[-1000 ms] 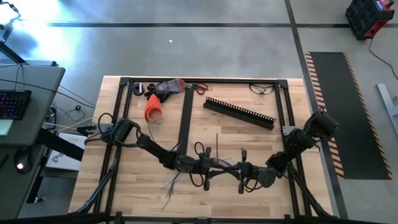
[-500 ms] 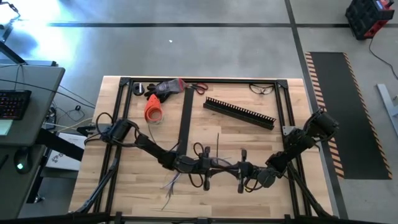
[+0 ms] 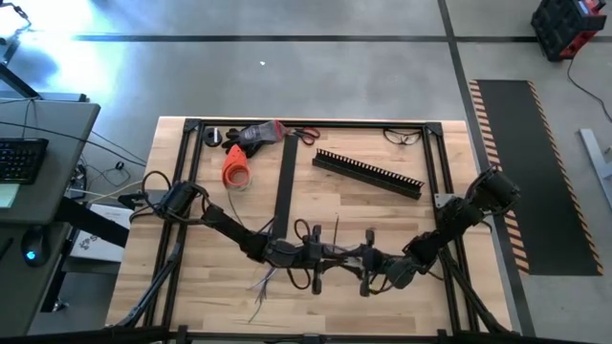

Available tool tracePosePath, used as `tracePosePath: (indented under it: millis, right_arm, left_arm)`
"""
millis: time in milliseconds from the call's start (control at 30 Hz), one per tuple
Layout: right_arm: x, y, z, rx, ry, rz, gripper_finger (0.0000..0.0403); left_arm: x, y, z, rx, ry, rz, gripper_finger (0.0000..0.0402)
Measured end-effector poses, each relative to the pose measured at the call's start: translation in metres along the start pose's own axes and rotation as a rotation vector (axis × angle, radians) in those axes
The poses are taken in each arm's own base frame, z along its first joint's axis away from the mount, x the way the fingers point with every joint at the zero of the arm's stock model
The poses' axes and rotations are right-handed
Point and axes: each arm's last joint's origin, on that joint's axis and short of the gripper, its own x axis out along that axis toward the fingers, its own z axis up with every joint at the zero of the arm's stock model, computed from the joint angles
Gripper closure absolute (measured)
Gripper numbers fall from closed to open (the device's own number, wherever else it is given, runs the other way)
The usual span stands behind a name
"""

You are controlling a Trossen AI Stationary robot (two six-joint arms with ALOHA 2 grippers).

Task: Ziptie cables
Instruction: Wrap the black zip tie on the cables

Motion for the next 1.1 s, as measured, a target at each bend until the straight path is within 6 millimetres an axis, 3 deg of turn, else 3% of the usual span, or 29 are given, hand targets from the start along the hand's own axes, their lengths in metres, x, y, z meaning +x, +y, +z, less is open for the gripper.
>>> tracePosePath:
  millis: [167,400,533,633,900,1100]
  right_arm:
    - [0.005,0.006,0.010,-0.104,-0.008,-0.008,0.0271]
    - [0.006,0.005,0.005,-0.153,0.063,0.041,0.0292]
    - [0.002,0.002,-0.001,-0.153,0.069,-0.090,0.0299]
    - [-0.005,0.000,0.003,-0.171,0.060,-0.154,0.0299]
    - [-0.039,-0.009,0.021,-0.117,0.152,-0.123,0.0299]
    - [-0.040,0.006,0.014,-0.096,0.165,0.012,0.0299]
  left_arm:
    - [0.000,0.000,0.001,-0.004,-0.010,0.000,0.0401]
    - [0.000,0.001,0.001,0.013,-0.010,0.024,0.0401]
    - [-0.002,-0.004,0.000,0.033,-0.009,0.016,0.0401]
    - [-0.005,-0.010,-0.001,0.059,-0.004,0.017,0.0401]
    - [-0.010,-0.018,-0.007,0.075,0.031,0.063,0.0401]
    - [-0.010,-0.016,-0.009,0.099,0.035,0.136,0.0401]
